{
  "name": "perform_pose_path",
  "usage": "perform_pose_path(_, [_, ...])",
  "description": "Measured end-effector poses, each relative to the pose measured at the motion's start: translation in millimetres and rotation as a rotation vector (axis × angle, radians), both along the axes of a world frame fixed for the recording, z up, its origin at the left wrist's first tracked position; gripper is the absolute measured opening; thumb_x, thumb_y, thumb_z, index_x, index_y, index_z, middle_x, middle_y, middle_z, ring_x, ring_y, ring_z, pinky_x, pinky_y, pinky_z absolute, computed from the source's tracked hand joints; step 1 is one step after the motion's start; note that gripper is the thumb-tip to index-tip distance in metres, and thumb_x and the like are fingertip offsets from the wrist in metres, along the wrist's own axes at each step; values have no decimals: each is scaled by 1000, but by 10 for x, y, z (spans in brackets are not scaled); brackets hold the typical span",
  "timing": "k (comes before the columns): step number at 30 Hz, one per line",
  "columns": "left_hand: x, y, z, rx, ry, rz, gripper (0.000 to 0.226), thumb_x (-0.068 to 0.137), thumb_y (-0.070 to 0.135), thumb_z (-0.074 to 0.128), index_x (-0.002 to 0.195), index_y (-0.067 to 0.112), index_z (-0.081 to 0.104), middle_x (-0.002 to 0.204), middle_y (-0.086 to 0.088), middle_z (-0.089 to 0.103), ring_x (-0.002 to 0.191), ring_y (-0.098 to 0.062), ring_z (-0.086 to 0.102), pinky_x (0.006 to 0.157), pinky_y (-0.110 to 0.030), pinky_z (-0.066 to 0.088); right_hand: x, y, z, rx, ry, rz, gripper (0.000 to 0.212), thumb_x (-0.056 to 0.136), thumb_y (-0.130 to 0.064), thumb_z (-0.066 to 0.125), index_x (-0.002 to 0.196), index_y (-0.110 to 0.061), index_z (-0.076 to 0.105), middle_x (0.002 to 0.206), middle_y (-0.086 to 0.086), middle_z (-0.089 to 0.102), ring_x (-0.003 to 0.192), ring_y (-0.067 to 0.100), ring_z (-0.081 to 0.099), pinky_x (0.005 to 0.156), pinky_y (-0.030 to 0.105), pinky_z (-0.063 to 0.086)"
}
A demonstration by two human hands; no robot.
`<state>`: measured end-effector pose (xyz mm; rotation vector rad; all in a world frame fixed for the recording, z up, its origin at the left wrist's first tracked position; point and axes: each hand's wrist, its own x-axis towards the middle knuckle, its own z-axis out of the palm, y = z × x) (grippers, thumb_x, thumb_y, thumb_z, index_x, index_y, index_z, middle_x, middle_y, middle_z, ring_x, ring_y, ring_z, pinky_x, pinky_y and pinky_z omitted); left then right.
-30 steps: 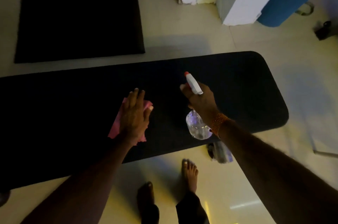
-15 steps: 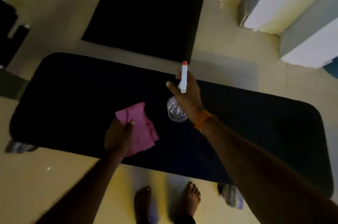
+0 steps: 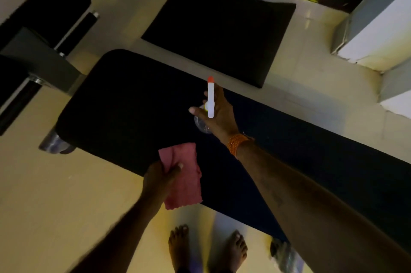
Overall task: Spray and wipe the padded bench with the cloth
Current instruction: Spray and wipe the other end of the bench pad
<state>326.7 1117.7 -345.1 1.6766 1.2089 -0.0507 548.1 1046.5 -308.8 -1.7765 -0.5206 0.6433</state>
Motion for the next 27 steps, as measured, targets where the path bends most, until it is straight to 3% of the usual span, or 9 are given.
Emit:
perform_pose_path(2, [68,-55,46,-50,-24,-31,52,79,51,80,106,7,69,92,-11,73,86,-30,72,66,-43,57,43,-87,-5,-47,-21,1,89,81,-12,87,154,-14,36,134,-7,52,109,-13,56,83,-2,42])
perform_pose_path(4, [121,-97,93,-108,-55,-72,38,85,39,80,107,10,69,93,-10,74,90,-29,72,68,-39,56,49,-203,9,-87,13,31,98,79,-15,88,159,-17,30,150,-4,47,127,-6,52,92,2,42])
perform_pose_path(9, [274,-217,233,-325,-183,-118,56,71,53,80,116,21,71,107,-3,78,103,-24,73,86,-48,61,-133,-892,-29,-193,140,-6,95,87,-43,79,162,-31,23,168,-6,27,152,13,29,122,37,30])
perform_pose_path(13, [617,-513,472,-516,-249,-276,46,83,40,74,124,19,69,119,-4,76,114,-22,71,97,-42,57,-474,-1605,67,-150,531,-202,60,95,-55,62,147,-29,48,138,-13,60,132,9,53,108,34,41])
perform_pose_path(15, [841,-715,546,-563,-246,-342,46,84,37,75,125,17,68,120,-4,75,114,-19,70,96,-38,56,-569,-1884,31,-105,613,-229,55,98,-62,53,132,-21,64,126,3,72,119,19,66,106,43,49])
perform_pose_path(18, [1166,-1061,590,-612,-216,-480,44,87,36,76,128,23,65,118,-2,75,109,-18,72,85,-36,56,-572,-2238,58,45,646,-366,45,105,-40,52,124,-1,66,106,13,75,95,22,70,82,33,58])
perform_pose_path(22, [1569,-1533,478,-469,-200,-676,52,82,25,67,133,36,60,123,4,71,114,-14,69,89,-37,55,-435,-2732,56,60,432,-632,30,99,-26,68,124,-10,66,118,10,75,108,25,73,88,40,62])
perform_pose_path(25, [1873,-2018,355,-222,-211,-849,49,88,26,66,136,27,57,126,3,68,117,-17,66,99,-43,54,-304,-3169,5,-86,251,-755,32,96,-31,71,125,-32,59,117,-10,71,107,1,69,88,22,58])
perform_pose_path(27, [2082,-2392,303,-98,-168,-896,41,92,22,66,132,24,58,123,0,67,112,-19,66,96,-45,55,-235,-3482,-13,-132,248,-779,43,97,-25,70,131,-35,47,118,-19,62,110,3,66,83,18,54])
